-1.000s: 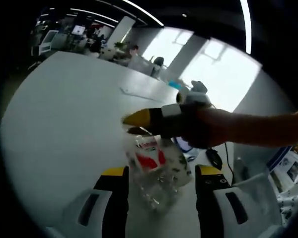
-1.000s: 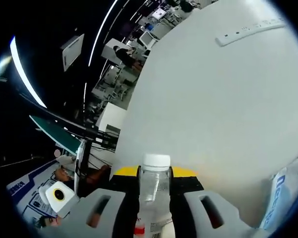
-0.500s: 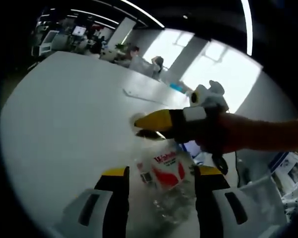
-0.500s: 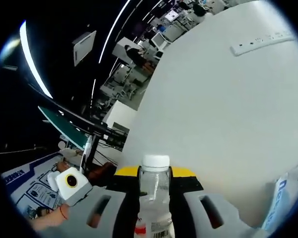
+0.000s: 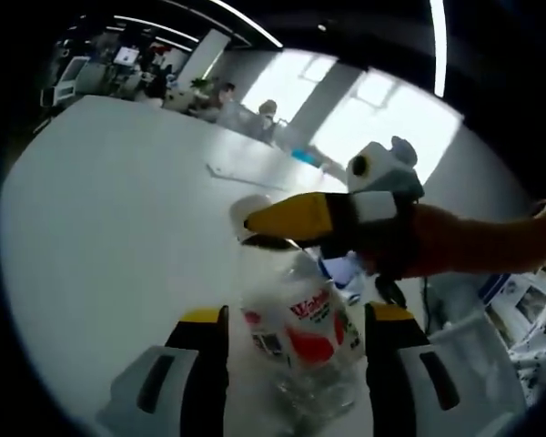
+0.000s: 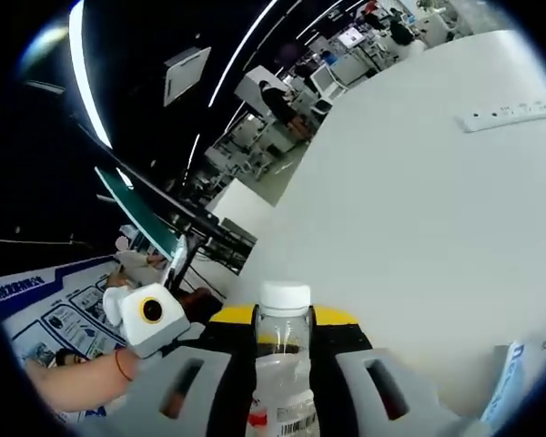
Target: Arrange the tabletop items into an orderly group along one side of the table until the central work area is clear of visible clutter.
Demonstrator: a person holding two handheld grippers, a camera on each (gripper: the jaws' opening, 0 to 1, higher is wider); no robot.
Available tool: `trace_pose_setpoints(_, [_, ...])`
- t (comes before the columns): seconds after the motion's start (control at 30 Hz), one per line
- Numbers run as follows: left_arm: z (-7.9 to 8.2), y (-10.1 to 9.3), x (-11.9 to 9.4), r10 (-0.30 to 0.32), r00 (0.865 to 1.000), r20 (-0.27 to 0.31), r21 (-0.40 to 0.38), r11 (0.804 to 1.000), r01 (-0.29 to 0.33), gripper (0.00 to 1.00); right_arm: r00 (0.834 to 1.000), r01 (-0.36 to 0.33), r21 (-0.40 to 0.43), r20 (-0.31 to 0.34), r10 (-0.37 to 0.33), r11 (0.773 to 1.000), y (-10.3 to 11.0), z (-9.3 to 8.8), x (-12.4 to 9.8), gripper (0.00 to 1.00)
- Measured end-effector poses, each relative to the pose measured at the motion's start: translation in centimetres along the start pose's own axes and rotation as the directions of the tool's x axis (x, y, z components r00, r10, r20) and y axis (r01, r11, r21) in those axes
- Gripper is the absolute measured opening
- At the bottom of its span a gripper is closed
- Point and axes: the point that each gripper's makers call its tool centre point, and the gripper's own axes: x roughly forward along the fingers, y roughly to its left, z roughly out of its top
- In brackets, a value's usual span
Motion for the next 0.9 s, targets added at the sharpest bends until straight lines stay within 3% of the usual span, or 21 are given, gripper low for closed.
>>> trace_pose_setpoints(0.43, [-0.7, -0.4, 0.7, -0.057, 0.998, -0.036, 0.014, 0.998, 0.058, 0.54, 0.999, -0.040, -0.118, 0.001, 0.040, 0.992, 2.1, -0.3, -0.3, 0.18])
trace_pose_setpoints(0.9, [-1.2, -1.1, 0.7, -0.068, 0.996, -0.055, 0.036, 0.997, 0.070, 0.45, 0.999, -0.046, -0.162, 0.005, 0.048, 0.986, 3.1, -0.2, -0.9, 0.17])
